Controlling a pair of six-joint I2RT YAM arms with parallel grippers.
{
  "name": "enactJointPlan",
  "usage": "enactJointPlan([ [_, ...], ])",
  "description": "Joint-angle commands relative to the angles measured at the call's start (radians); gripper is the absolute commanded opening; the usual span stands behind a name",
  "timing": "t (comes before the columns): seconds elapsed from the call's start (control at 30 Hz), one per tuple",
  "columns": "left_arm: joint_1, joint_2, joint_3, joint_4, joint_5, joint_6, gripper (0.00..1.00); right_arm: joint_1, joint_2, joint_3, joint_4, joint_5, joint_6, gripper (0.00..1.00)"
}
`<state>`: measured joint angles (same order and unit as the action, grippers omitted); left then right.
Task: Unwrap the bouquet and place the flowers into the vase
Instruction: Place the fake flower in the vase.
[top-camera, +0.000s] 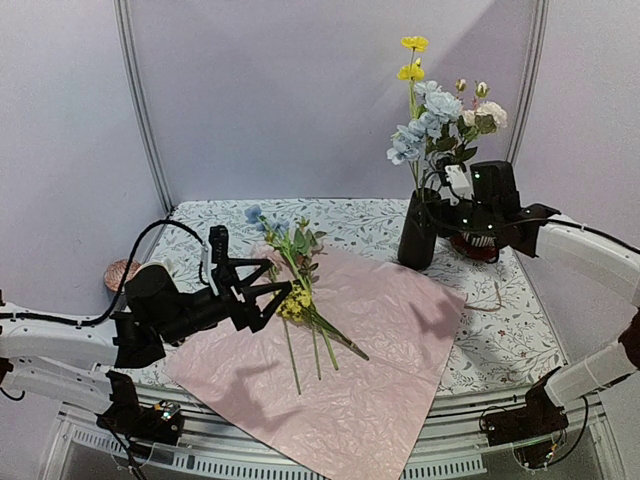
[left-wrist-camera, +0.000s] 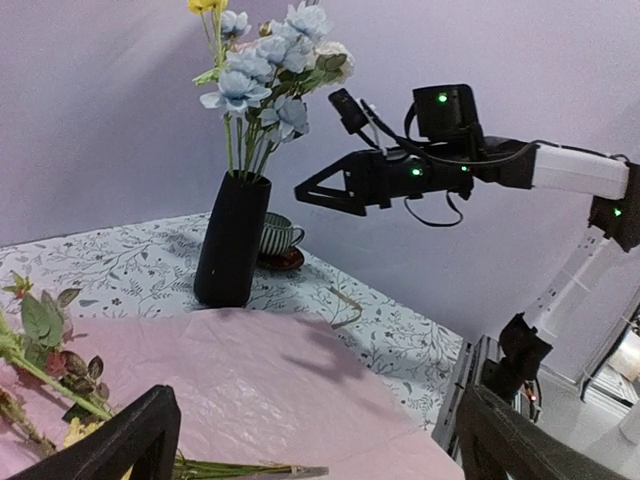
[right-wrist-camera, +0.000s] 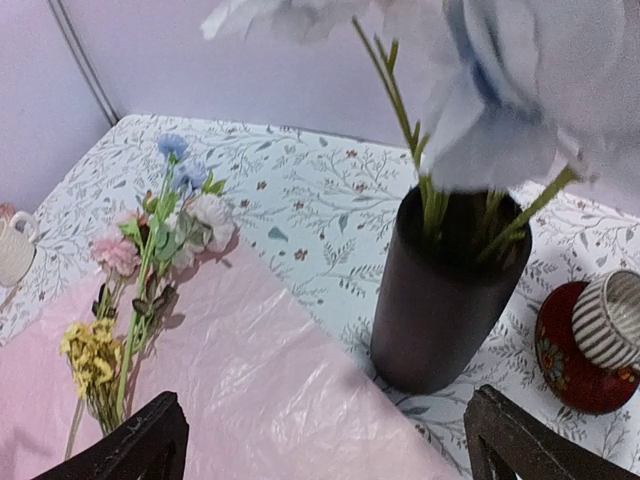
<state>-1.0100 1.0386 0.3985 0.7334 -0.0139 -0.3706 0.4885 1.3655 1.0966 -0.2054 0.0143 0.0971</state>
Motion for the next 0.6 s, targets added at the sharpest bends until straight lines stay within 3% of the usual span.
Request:
enactJointPlan([
  [0.0, 0.0, -0.022, 0.028, -0.109, -0.08, -0.05, 0.98, 0.002, -0.087, -0.076, -0.035, -0.124, 0.044, 0.99],
  [0.2, 0.046, -0.019, 0.041, -0.264, -0.139, -0.181, 0.98, 0.072, -0.114, -0.079, -0.107, -0.103, 0.108, 0.99],
  [0.33, 0.09, -0.018, 0.026, -0.396, -0.198, -0.356, 0.98, 0.132, -0.116, -0.089, -0.11, -0.093, 0.12, 0.99],
  [0.47, 0.147, 0.008, -0.026, -0.406, -0.121, -0.44, 0.98, 0.173, -0.11, -0.113, -0.068, -0.113, 0.139, 0.99],
  [0.57, 0.168, 0.057, -0.027, -0.413, -0.079, -0.472, 0.91, 0.186, -0.09, -0.143, -0.008, -0.163, 0.155, 1.0],
])
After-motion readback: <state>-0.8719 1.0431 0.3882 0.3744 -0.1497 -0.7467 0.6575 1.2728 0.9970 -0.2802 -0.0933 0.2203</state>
